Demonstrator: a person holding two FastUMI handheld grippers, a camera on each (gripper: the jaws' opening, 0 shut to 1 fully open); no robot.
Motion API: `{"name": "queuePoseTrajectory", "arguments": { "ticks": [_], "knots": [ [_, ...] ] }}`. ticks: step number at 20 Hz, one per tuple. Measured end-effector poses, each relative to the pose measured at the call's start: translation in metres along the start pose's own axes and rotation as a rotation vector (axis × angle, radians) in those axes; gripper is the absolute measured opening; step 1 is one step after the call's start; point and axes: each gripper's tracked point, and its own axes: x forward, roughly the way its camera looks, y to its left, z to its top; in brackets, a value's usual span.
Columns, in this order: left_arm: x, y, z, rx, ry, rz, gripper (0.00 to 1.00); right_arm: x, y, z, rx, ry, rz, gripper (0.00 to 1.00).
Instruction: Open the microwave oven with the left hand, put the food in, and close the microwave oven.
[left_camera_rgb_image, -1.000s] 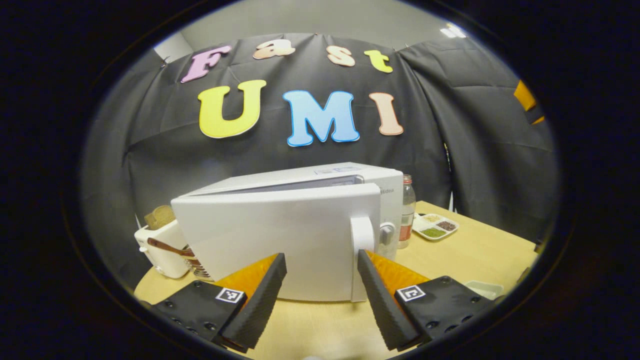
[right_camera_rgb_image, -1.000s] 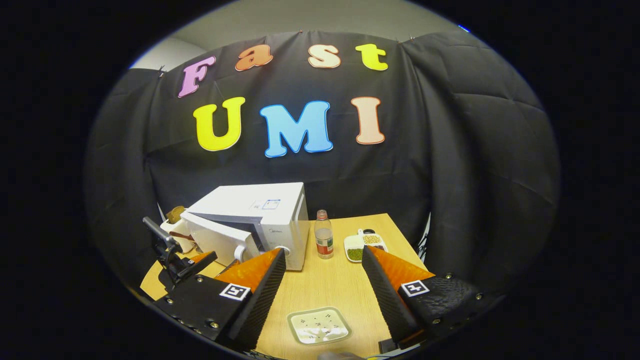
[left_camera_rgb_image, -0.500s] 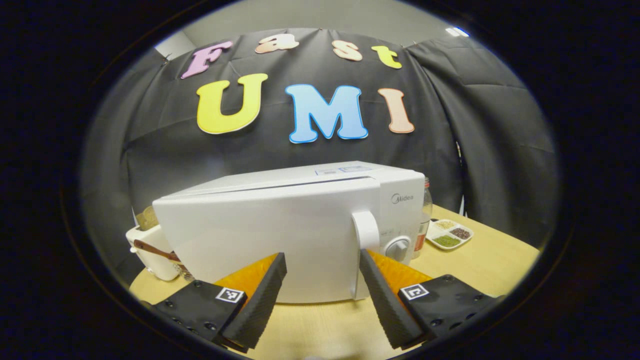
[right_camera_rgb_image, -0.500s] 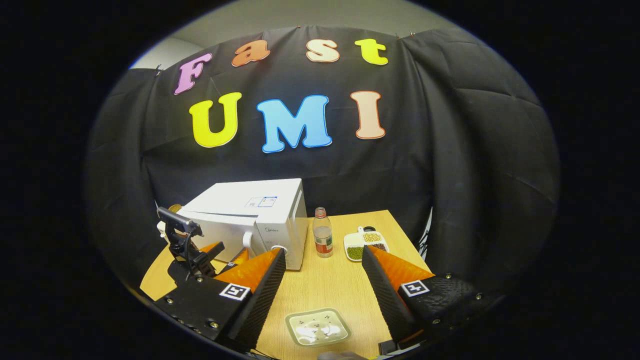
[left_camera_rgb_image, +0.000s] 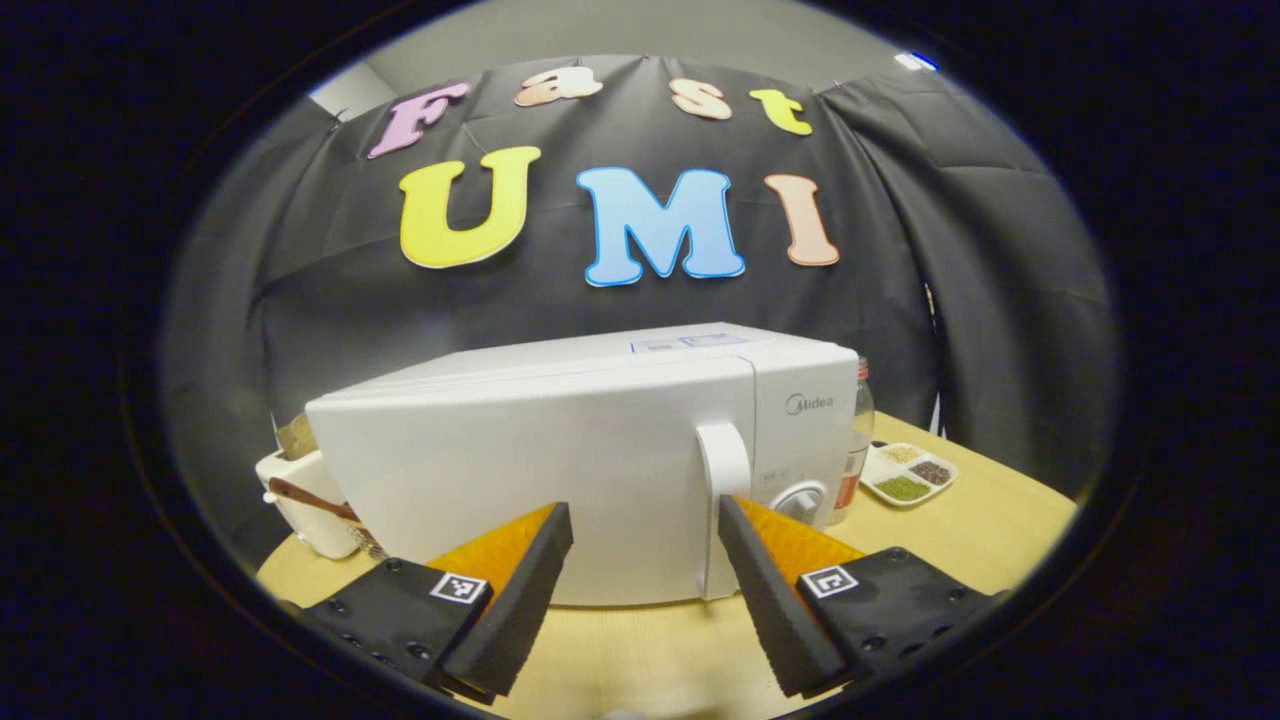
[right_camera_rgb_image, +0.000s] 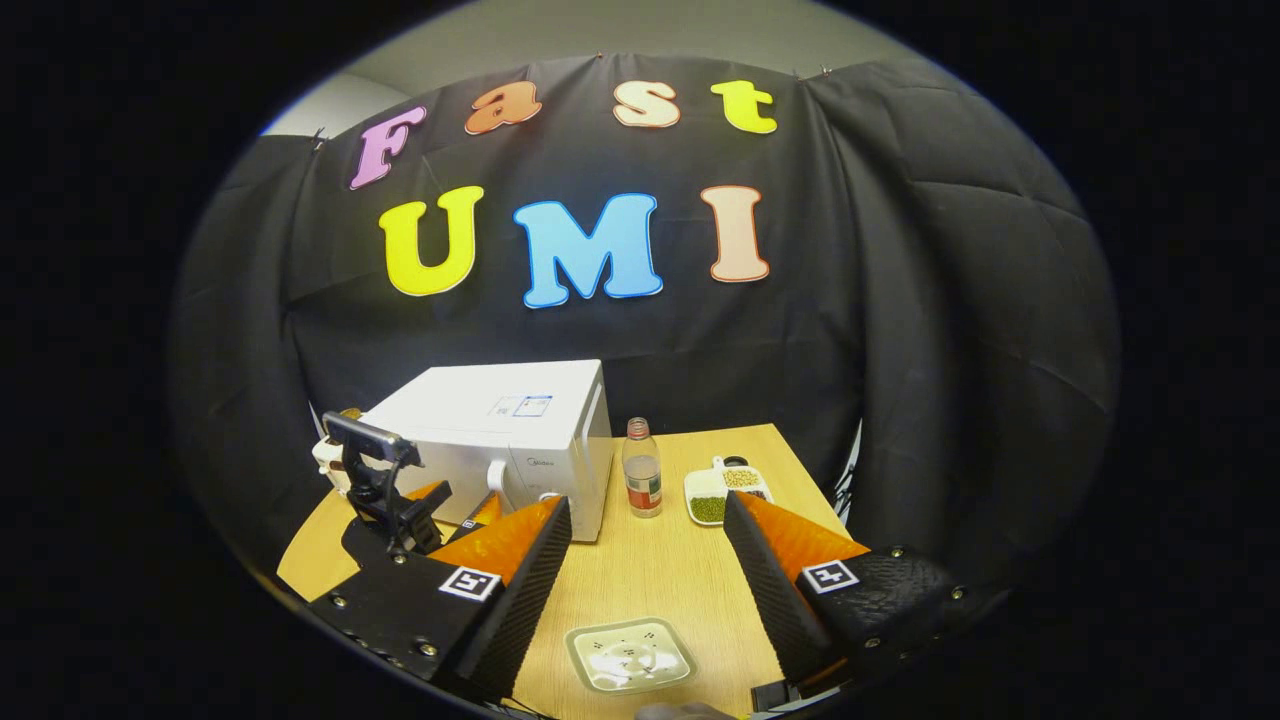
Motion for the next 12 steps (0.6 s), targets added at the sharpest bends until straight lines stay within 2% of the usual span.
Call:
{"name": "queuePoseTrajectory", "arguments": {
  "ticks": [3,5,6,9,11,12],
  "knots": [
    [-0.015,-0.002,-0.007,-0.019,0.040,-0.014,0.95,-0.007,0.002,0.004,-0.001,-0.018,0.001,0.94],
    [-0.035,-0.001,0.005,-0.038,0.031,-0.019,0.98,-0.013,0.004,0.010,0.001,-0.032,0.008,0.94],
    [-0.049,0.001,0.013,-0.050,0.025,-0.021,1.00,-0.016,0.005,0.014,-0.003,-0.044,0.014,0.94],
    [-0.102,0.014,0.048,-0.094,0.007,-0.038,0.98,-0.024,0.008,0.026,-0.036,-0.084,0.027,0.94],
    [-0.142,0.039,0.073,-0.092,-0.014,-0.007,1.00,-0.033,0.014,0.031,-0.038,-0.105,0.045,0.94],
    [-0.161,0.049,0.087,-0.094,-0.033,0.005,0.98,-0.038,0.018,0.033,-0.034,-0.118,0.054,0.94]
  ]
}}
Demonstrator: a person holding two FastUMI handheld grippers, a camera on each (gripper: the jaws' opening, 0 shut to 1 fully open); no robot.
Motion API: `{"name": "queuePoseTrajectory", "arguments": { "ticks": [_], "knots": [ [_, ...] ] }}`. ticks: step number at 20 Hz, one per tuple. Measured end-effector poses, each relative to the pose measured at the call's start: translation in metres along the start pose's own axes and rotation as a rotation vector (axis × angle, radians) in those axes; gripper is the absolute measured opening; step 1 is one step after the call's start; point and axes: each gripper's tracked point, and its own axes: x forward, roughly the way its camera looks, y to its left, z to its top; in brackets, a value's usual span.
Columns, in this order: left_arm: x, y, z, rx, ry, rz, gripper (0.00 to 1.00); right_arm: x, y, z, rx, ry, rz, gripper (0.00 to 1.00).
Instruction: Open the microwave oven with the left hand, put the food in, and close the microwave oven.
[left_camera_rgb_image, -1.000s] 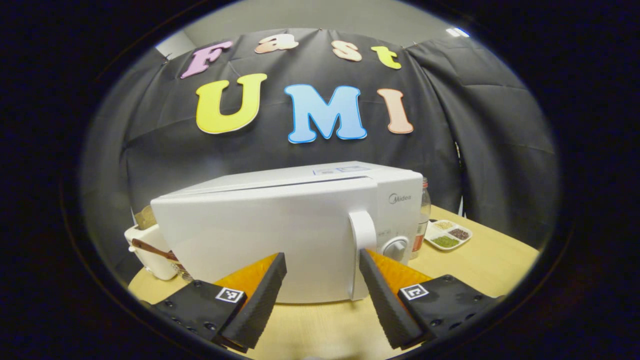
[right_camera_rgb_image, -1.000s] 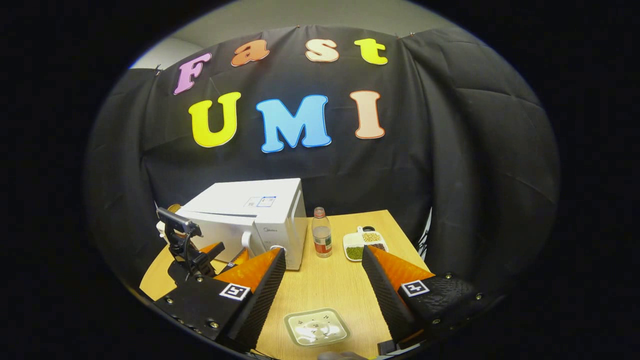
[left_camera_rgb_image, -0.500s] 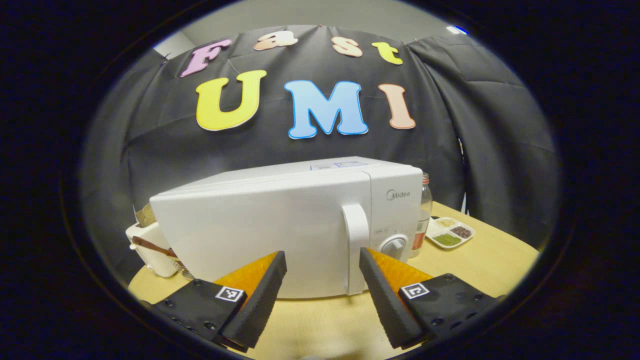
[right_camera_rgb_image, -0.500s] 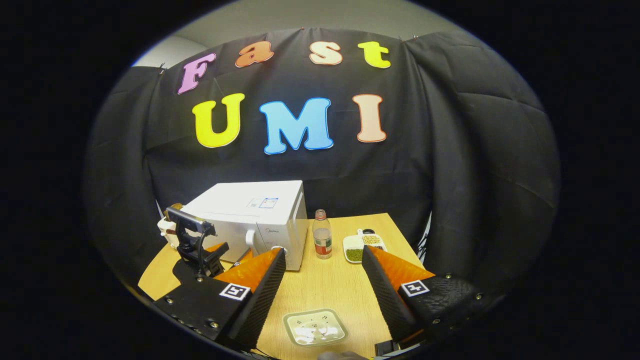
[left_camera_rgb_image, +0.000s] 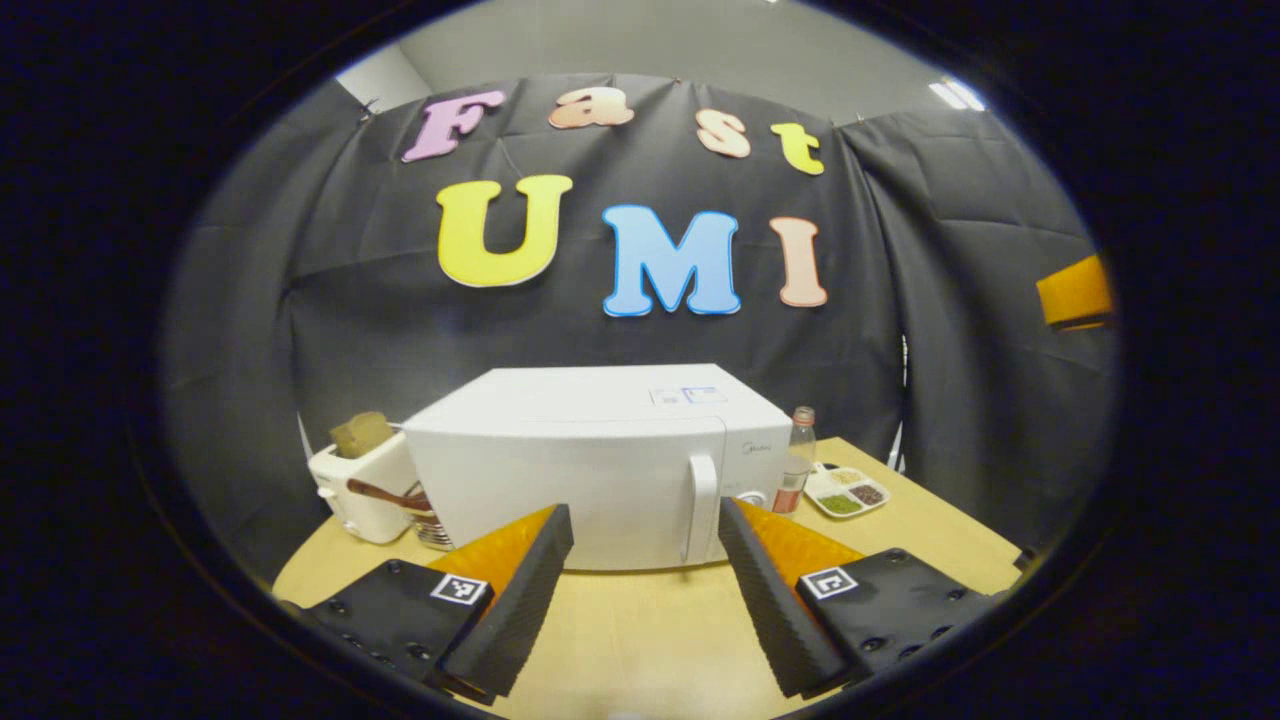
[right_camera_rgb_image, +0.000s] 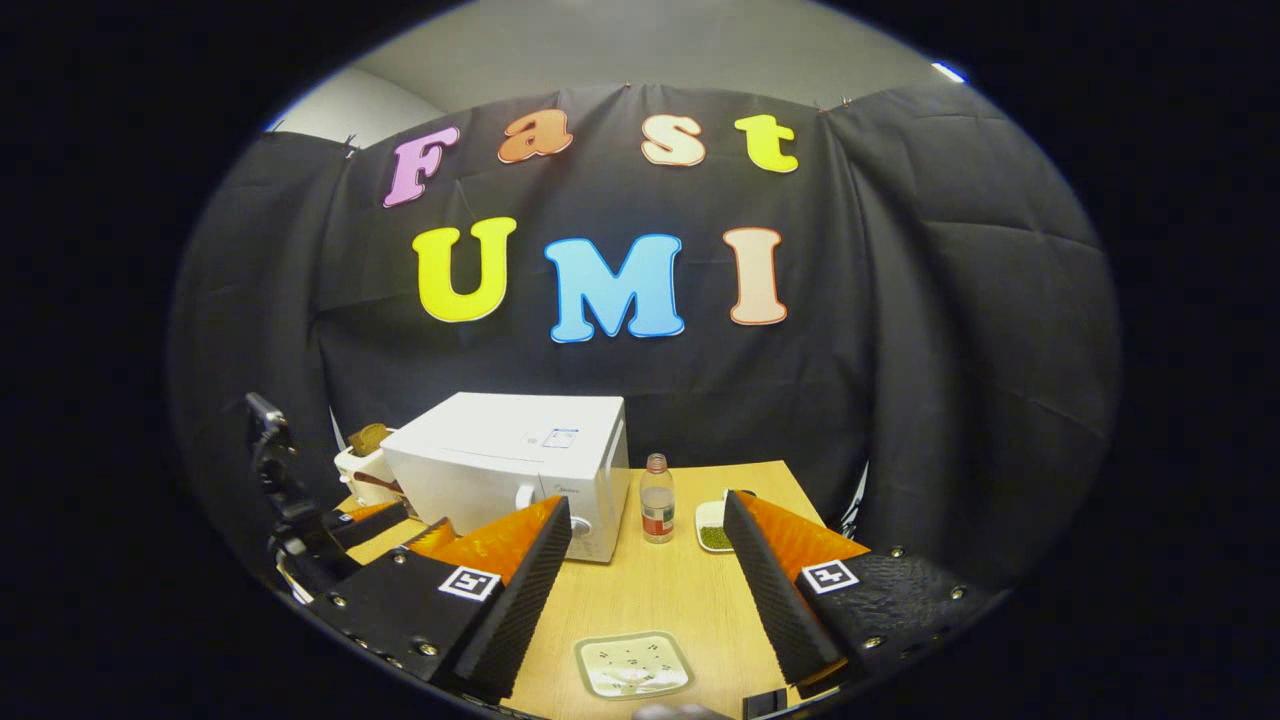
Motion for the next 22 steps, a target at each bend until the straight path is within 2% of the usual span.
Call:
{"name": "queuePoseTrajectory", "arguments": {
  "ticks": [3,6,11,18,22],
  "knots": [
    [-0.051,0.020,0.044,-0.018,-0.053,0.026,0.99,-0.012,0.005,0.004,-0.001,-0.034,0.010,0.94],
    [-0.092,0.045,0.083,-0.022,-0.088,0.091,0.99,-0.023,0.005,0.012,-0.029,-0.077,-0.009,0.94],
    [-0.142,0.053,0.141,-0.026,-0.186,0.124,0.96,-0.038,0.003,0.028,-0.009,-0.133,-0.040,0.94],
    [-0.166,0.064,0.157,0.024,-0.218,0.175,0.94,-0.052,0.003,0.048,-0.011,-0.192,-0.061,0.94],
    [-0.168,0.065,0.157,0.013,-0.217,0.170,0.94,-0.057,0.007,0.046,-0.021,-0.189,-0.057,0.93]
  ]
}}
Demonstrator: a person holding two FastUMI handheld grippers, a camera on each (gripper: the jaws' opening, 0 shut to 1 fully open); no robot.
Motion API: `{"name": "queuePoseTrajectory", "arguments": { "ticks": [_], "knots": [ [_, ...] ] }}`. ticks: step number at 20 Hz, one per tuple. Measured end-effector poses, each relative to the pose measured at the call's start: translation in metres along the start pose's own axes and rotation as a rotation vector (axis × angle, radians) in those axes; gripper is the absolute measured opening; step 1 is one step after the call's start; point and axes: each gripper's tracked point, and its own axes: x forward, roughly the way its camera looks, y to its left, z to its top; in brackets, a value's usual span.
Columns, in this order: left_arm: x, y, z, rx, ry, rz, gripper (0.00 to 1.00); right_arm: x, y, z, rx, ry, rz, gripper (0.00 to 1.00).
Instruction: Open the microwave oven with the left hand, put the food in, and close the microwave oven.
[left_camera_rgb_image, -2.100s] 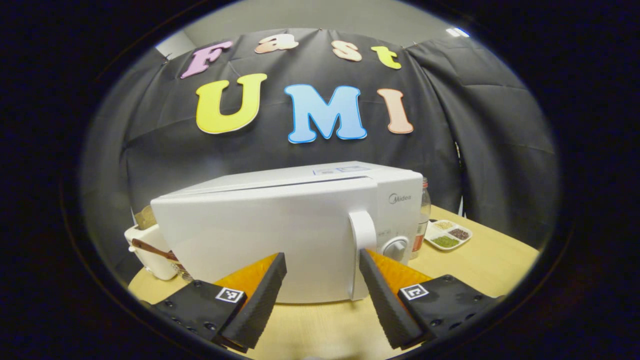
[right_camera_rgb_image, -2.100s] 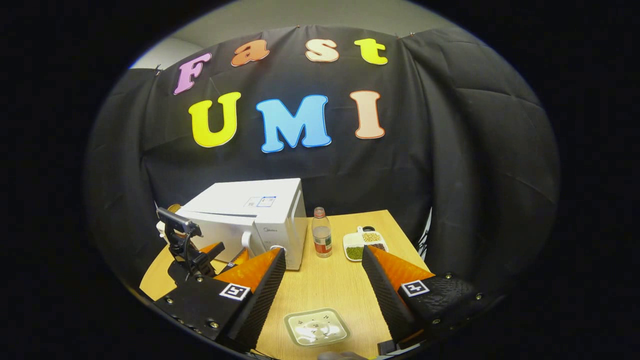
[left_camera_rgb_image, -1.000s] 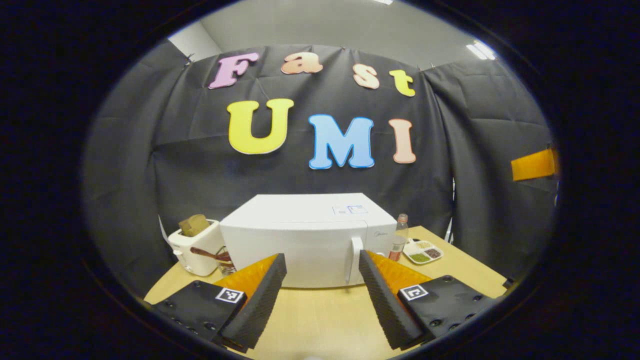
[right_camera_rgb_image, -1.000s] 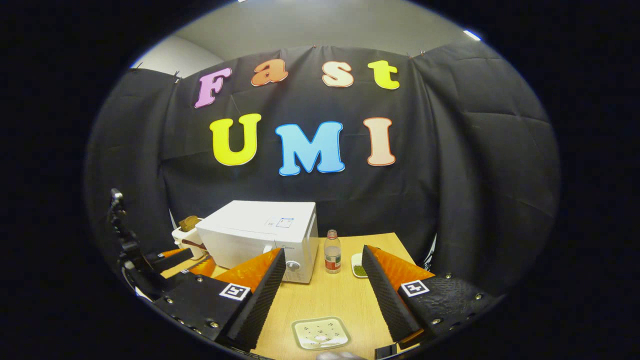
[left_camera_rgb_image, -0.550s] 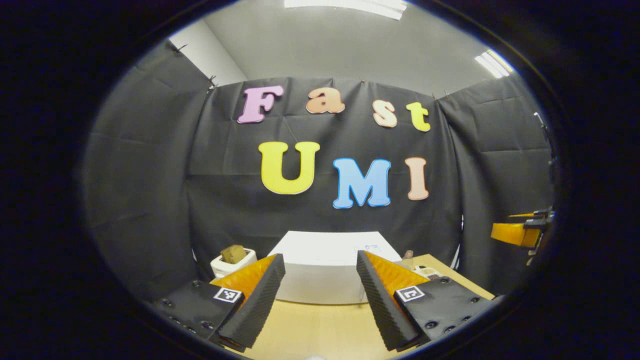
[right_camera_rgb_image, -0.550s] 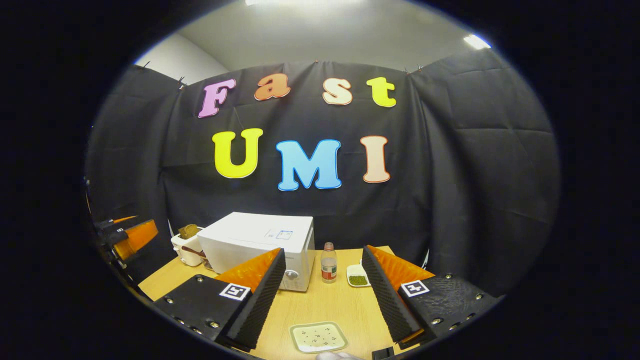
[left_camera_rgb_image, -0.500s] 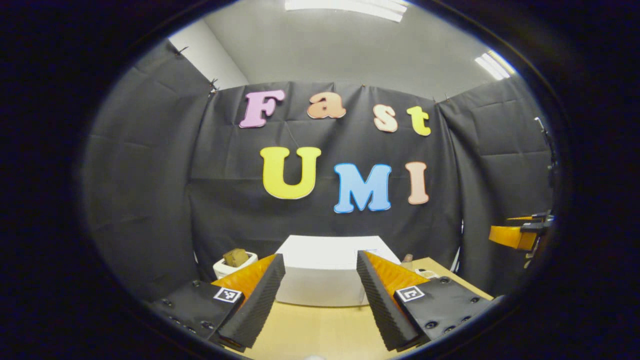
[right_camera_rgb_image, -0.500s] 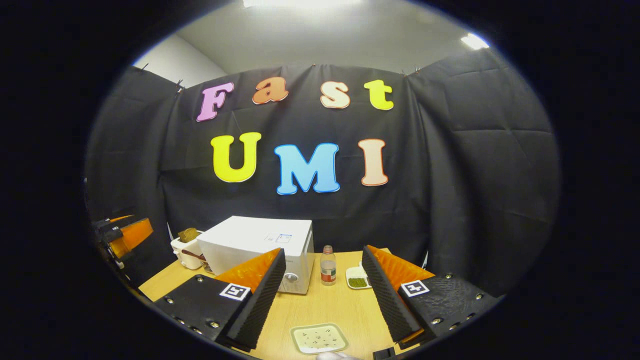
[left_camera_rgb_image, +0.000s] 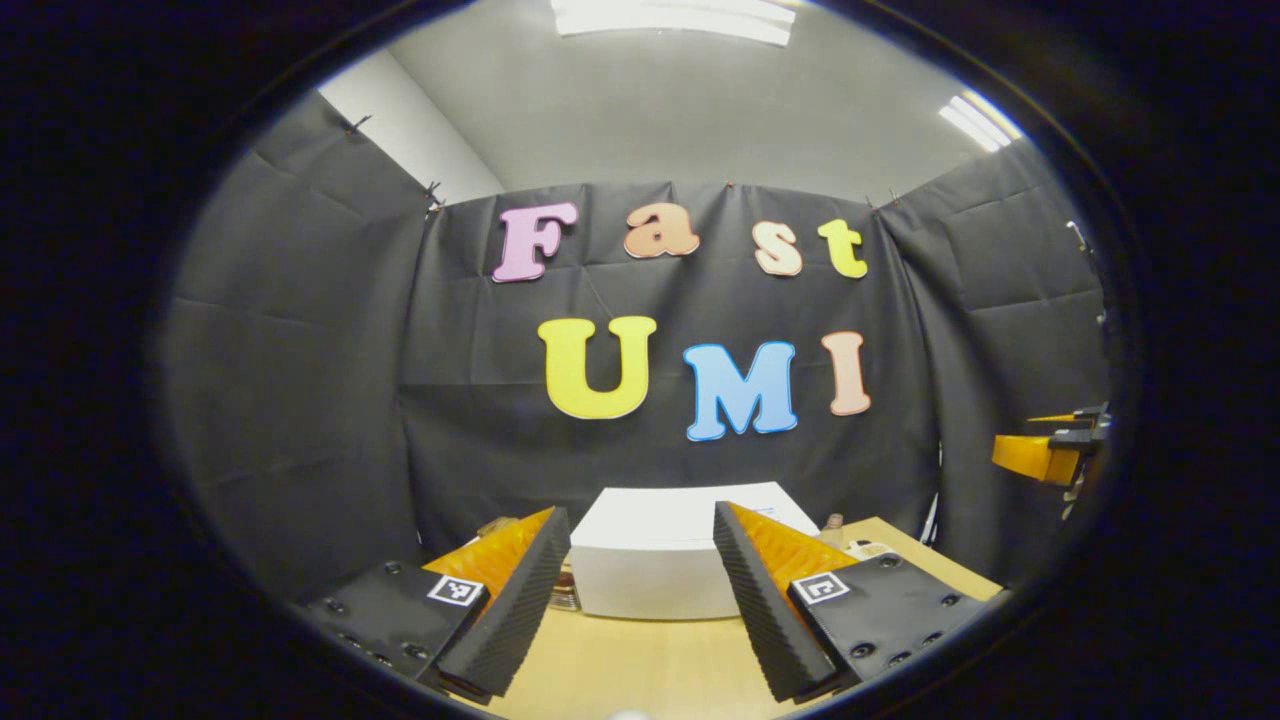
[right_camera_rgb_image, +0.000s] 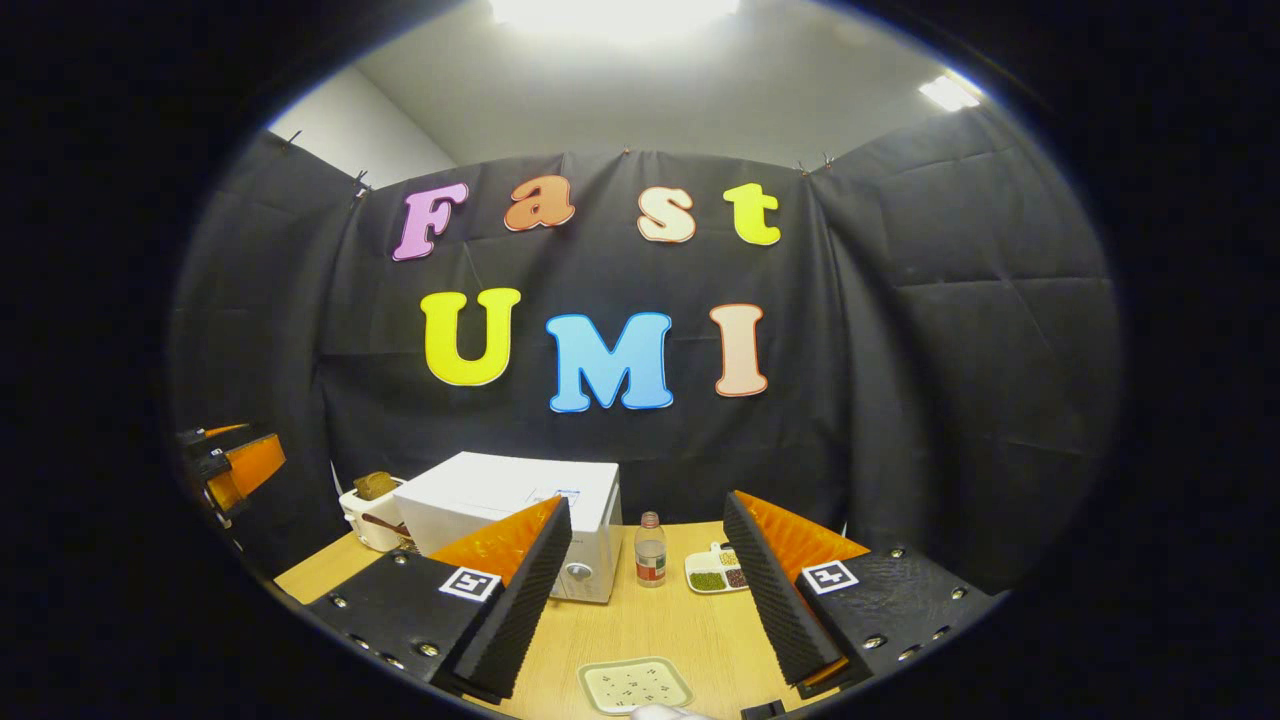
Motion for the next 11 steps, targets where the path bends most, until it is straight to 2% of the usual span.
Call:
{"name": "queuePoseTrajectory", "arguments": {
  "ticks": [11],
  "knots": [
    [-0.004,-0.010,0.008,-0.011,-0.022,-0.031,0.94,-0.006,-0.005,0.008,0.014,-0.003,-0.007,0.94]
  ]
}}
